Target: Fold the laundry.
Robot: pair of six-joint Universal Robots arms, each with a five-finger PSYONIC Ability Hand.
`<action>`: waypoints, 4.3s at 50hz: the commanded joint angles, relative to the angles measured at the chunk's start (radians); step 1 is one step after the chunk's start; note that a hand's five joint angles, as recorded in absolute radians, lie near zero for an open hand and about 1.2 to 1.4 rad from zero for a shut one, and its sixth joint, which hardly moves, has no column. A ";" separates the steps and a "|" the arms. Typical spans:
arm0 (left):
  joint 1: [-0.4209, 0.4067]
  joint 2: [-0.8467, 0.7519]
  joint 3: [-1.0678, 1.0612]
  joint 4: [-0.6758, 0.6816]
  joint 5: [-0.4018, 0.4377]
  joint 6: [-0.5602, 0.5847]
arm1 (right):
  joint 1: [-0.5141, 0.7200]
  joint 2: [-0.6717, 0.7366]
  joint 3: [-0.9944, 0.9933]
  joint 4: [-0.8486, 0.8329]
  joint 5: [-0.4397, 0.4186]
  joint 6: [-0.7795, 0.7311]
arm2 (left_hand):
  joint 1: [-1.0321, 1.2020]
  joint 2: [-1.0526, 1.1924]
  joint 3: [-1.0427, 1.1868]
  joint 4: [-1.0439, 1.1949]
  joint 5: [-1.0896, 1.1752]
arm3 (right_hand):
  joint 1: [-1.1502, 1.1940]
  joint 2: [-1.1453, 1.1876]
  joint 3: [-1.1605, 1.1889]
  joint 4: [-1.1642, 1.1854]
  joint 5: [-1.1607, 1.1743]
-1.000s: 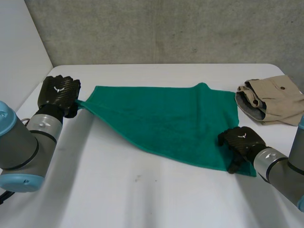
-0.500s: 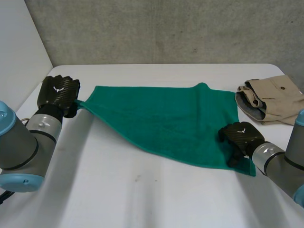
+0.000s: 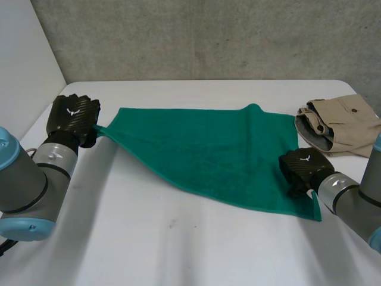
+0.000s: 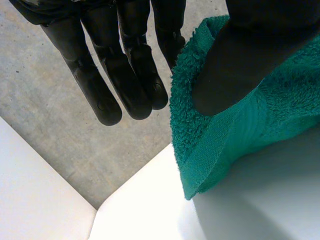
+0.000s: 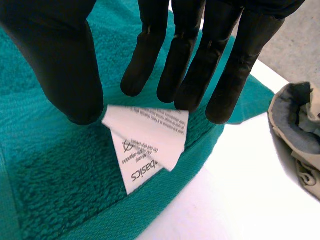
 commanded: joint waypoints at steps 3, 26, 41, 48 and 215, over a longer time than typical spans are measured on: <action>-0.007 0.018 -0.007 -0.004 -0.003 0.000 | -0.001 -0.018 -0.053 0.273 -0.017 -0.087 | 0.257 0.197 0.202 0.194 0.243 | 0.400 0.230 0.218 0.208 0.549; -0.089 0.254 0.033 -0.092 0.002 -0.051 | 0.123 -0.283 0.097 0.100 0.005 0.374 | 0.257 0.197 0.202 0.194 0.243 | -0.738 -0.908 -0.920 -0.930 -0.589; -0.198 0.363 0.117 -0.222 -0.002 -0.132 | 0.487 -0.077 -0.145 0.047 0.275 0.830 | 0.257 0.197 0.202 0.194 0.243 | -0.747 -0.917 -0.929 -0.939 -0.598; -0.247 0.394 0.117 -0.234 -0.005 -0.135 | 0.541 0.026 -0.234 0.004 0.409 0.888 | 0.257 0.197 0.202 0.194 0.243 | -0.738 -0.908 -0.920 -0.930 -0.589; 0.192 0.273 -0.130 -0.375 0.250 -0.134 | -0.005 -0.102 -0.124 0.652 0.039 -0.385 | 0.257 0.197 0.202 0.194 0.243 | 0.400 0.230 0.218 0.208 0.549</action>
